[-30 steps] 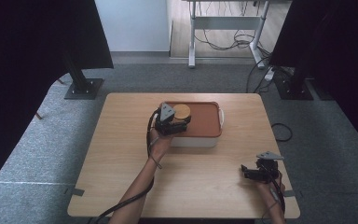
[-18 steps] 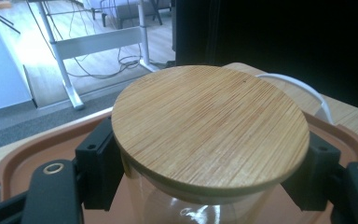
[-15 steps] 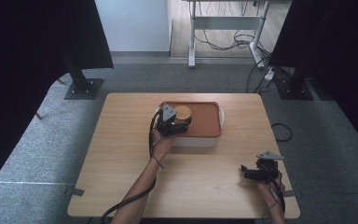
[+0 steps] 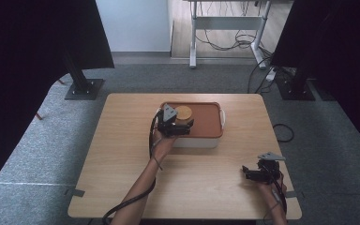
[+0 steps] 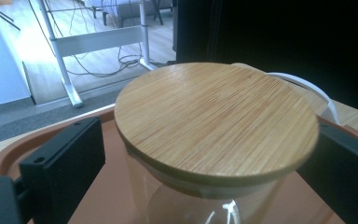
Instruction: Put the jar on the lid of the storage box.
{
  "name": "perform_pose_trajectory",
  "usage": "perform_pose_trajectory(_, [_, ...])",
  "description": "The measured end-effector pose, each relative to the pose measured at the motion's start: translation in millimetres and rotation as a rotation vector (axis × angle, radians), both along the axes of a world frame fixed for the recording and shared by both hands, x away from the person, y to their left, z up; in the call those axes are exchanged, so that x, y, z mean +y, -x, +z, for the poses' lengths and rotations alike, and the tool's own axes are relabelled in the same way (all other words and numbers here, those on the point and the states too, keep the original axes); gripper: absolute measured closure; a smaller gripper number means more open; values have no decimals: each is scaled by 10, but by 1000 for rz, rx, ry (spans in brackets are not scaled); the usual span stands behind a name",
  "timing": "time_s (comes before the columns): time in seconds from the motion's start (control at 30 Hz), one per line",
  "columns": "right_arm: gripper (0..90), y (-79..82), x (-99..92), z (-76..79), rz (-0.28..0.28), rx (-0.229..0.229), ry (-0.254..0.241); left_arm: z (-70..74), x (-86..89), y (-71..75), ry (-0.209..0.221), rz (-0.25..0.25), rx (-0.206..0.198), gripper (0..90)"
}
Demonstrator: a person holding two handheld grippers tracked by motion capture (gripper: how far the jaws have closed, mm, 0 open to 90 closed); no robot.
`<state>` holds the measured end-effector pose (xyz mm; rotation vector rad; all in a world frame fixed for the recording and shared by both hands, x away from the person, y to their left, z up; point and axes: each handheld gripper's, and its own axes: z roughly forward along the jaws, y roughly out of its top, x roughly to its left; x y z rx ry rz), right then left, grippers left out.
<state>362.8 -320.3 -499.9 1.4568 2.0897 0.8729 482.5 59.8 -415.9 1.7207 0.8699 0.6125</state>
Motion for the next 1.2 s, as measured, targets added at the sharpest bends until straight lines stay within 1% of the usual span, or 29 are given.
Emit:
perform_pose_trajectory(0.23, [81,0,0,0,0,0,0,59,61,89,-3,-1,-7,35])
perform_pose_trajectory(0.77, [81,-1,0,-1,1,-1,1,69,227,364,-36,-15,-42,42])
perform_pose_trajectory(0.87, [81,-1,-1,0,1,-1,2,71,258,418,-38,-17,-48,43])
perform_pose_trajectory(1.1, [81,-1,0,0,1,-1,2,80,335,552,-30,-28,-50,46])
perform_pose_trajectory(1.2, [81,-1,0,0,2,-1,2,94,375,606,-35,-30,-54,47])
